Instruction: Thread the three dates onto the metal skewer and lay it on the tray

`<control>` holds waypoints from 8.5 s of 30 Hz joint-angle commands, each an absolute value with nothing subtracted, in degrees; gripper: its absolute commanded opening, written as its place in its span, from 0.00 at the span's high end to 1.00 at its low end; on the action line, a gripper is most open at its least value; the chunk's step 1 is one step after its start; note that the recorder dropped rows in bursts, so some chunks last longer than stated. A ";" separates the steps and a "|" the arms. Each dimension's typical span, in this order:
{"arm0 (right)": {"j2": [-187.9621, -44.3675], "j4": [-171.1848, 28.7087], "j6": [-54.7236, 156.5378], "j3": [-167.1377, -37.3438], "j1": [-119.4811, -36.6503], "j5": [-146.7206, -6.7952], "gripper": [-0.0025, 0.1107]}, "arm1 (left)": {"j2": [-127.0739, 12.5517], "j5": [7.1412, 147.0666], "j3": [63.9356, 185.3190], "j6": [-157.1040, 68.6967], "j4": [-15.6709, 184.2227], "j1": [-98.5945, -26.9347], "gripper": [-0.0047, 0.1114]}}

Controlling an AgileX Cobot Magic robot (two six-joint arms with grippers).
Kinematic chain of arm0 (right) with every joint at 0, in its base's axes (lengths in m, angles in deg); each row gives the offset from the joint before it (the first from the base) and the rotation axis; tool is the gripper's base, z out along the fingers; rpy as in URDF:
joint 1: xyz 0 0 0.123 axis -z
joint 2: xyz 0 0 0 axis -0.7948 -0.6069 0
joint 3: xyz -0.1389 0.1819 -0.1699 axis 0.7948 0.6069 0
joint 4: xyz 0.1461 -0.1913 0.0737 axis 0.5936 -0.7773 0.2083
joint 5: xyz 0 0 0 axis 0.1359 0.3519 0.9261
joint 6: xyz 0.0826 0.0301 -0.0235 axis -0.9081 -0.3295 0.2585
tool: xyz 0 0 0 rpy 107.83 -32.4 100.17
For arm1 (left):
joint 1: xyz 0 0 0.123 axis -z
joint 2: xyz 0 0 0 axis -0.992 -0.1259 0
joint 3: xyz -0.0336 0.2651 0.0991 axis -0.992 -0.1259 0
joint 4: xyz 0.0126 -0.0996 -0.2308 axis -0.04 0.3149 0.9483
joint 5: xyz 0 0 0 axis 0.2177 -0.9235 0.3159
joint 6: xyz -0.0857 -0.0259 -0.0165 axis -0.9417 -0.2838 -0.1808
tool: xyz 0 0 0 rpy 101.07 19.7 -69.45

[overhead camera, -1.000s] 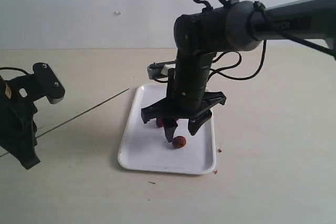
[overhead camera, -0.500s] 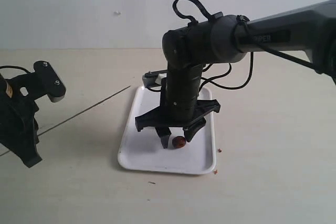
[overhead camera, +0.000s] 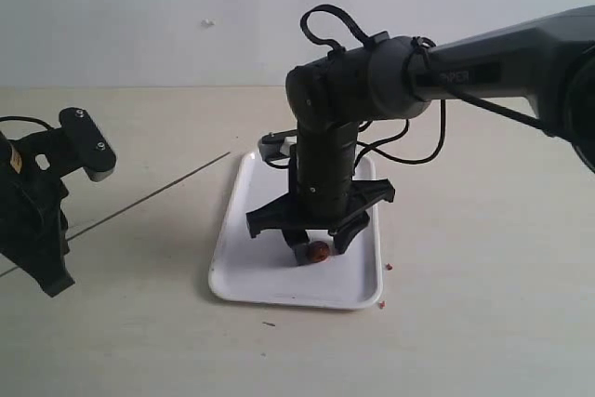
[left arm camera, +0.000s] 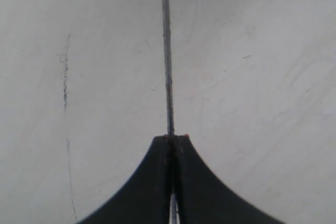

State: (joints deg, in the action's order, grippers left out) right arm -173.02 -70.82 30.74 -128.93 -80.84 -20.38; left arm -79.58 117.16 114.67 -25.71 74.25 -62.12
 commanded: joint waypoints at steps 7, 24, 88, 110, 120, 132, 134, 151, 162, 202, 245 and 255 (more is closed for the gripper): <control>-173.14 -69.26 30.52 -129.24 -80.95 -20.79 0.73 | -79.15 116.35 114.46 -25.79 74.79 -62.12 0.96; -164.35 -66.72 30.50 -129.24 -73.49 -27.18 0.76 | -79.15 116.15 114.59 -27.88 91.42 -62.12 0.96; -163.20 -27.68 58.16 -129.24 -57.29 -46.55 0.76 | -100.22 114.00 126.58 8.36 160.62 -51.82 0.96; -163.20 -26.14 58.14 -129.24 -57.29 -43.78 0.76 | -100.22 113.34 126.58 10.27 161.32 -51.92 0.96; -163.20 -26.14 58.14 -129.24 -57.29 -43.44 0.76 | -100.22 113.32 126.70 10.42 161.97 -51.92 0.96; -163.20 -24.66 60.58 -129.24 -57.29 -40.63 0.76 | -100.22 111.21 127.43 11.78 164.39 -51.92 0.96; -163.20 -24.66 60.58 -129.24 -57.54 -40.51 0.76 | -100.22 111.33 128.35 11.78 164.92 -51.92 0.96; -163.20 -24.83 60.69 -129.11 -59.30 -38.99 0.76 | -104.44 107.53 139.01 11.54 176.28 -51.92 0.96; -163.20 -24.83 64.15 -129.11 -59.30 -38.78 0.75 | -106.59 104.68 144.65 11.54 179.33 -51.92 0.96; -163.74 -60.92 97.99 -129.11 -74.58 -22.54 0.43 | -96.84 129.87 140.11 -34.72 91.51 -64.58 0.96; -175.34 -61.88 98.01 -135.66 -79.00 -31.34 0.48 | -96.74 115.76 137.42 -33.48 93.45 -67.49 0.96; -177.02 -64.73 95.49 -135.76 -79.00 -29.53 0.50 | -96.74 115.75 137.42 -33.48 94.91 -67.49 0.96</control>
